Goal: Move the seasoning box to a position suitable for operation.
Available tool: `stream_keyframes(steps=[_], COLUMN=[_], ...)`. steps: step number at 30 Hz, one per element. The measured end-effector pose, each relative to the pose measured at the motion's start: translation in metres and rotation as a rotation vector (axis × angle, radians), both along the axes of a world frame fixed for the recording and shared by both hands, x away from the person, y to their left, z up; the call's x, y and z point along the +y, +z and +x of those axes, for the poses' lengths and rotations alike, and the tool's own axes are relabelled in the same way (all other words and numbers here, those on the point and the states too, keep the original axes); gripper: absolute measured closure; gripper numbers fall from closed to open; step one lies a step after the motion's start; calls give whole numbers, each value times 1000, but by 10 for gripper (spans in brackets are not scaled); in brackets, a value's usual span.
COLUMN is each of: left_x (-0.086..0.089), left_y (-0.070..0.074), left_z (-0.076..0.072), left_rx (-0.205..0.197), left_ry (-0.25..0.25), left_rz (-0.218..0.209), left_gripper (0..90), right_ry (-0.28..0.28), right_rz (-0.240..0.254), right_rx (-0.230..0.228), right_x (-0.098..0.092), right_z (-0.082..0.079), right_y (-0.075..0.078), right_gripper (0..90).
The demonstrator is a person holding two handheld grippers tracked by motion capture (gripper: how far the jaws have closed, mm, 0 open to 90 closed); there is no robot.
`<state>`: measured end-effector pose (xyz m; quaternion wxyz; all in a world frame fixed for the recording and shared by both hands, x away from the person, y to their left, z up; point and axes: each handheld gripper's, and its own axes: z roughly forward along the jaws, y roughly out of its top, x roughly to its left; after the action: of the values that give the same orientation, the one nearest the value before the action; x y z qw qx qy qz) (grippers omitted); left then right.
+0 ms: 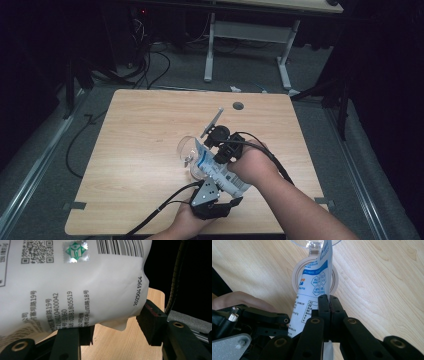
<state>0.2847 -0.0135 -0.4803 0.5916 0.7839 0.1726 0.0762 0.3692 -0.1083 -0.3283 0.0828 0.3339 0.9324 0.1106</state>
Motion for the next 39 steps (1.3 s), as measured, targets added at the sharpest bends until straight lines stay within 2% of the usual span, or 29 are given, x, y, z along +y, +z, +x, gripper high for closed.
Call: stream_keyframes(steps=[15,39], left_x=[0,0], left_y=[0,2], left_z=[0,-2], left_rx=[-5,-13], left_ry=[0,1], left_rz=[3,1], left_gripper=[513,512], right_ry=[1,4], right_rz=[8,-5], right_rx=[-5,-5], right_x=[-2,2], right_z=[-1,-2], right_y=[1,1], right_gripper=[900,900])
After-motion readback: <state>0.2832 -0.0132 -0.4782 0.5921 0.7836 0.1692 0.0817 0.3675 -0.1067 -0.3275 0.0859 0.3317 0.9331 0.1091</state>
